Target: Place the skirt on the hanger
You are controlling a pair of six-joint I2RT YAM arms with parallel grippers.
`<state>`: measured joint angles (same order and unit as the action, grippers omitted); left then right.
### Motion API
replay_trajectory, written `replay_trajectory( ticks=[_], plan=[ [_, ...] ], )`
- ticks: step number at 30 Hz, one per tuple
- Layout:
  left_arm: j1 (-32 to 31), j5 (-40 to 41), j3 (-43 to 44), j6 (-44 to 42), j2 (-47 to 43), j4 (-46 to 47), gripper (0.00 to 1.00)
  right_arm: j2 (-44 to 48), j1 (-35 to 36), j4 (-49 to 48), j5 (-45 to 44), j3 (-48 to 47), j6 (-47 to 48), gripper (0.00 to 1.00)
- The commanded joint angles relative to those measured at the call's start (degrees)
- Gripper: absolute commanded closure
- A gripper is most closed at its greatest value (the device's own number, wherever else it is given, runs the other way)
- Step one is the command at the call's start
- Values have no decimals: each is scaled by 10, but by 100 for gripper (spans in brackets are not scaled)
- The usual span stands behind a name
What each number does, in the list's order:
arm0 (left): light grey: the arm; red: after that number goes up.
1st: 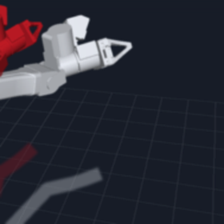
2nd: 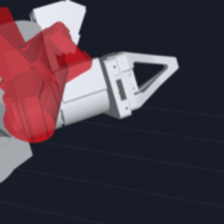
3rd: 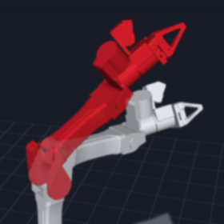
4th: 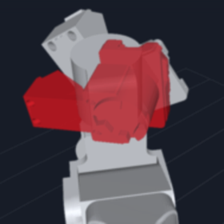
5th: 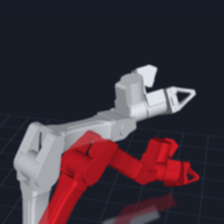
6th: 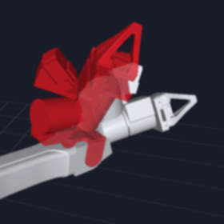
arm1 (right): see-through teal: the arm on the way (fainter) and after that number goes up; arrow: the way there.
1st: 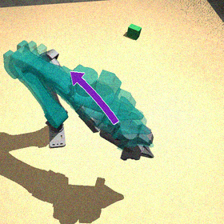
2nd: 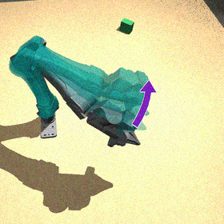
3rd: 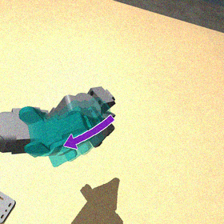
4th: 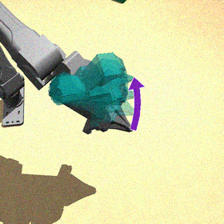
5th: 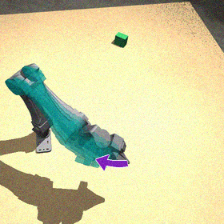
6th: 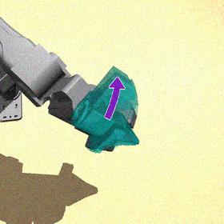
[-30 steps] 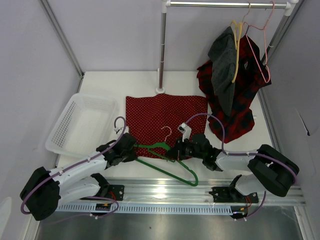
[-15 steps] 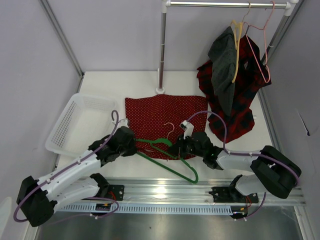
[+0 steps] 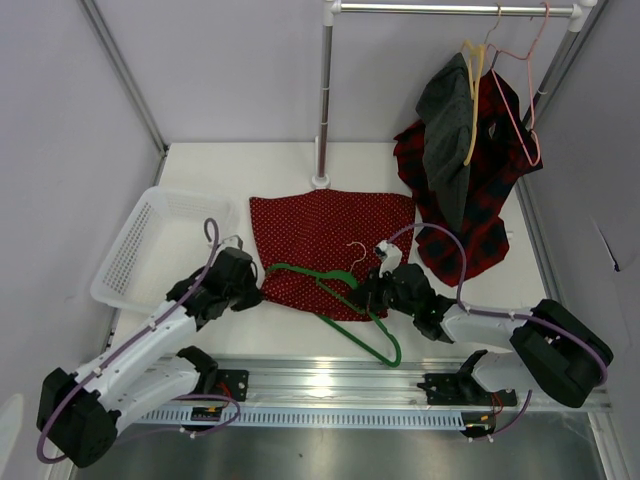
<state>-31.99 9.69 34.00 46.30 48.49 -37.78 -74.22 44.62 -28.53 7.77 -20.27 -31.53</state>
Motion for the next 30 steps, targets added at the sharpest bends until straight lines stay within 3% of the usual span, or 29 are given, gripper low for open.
replay_trajectory(
  ticks=[1, 3, 7, 10, 21, 30],
  plan=[
    [6, -37, -12, -26, 32, 46, 100, 0, -1, 72, -61, 25, 16, 100],
    [2, -59, -9, -33, 49, 58, 96, -1, -2, 74, -63, 25, 16, 100],
    [-57, -51, 10, -41, 21, 73, 60, 2, -5, 80, -55, 19, 19, 100],
    [-107, -34, 55, -54, 19, 55, 50, 11, -8, 93, -45, 6, 28, 100],
    [-282, 22, 124, -78, 141, 93, 48, -8, -21, 129, -17, -29, 51, 100],
    [-335, -20, 111, -190, 279, 333, 44, -11, -45, 140, 15, -31, 40, 100]
  ],
)
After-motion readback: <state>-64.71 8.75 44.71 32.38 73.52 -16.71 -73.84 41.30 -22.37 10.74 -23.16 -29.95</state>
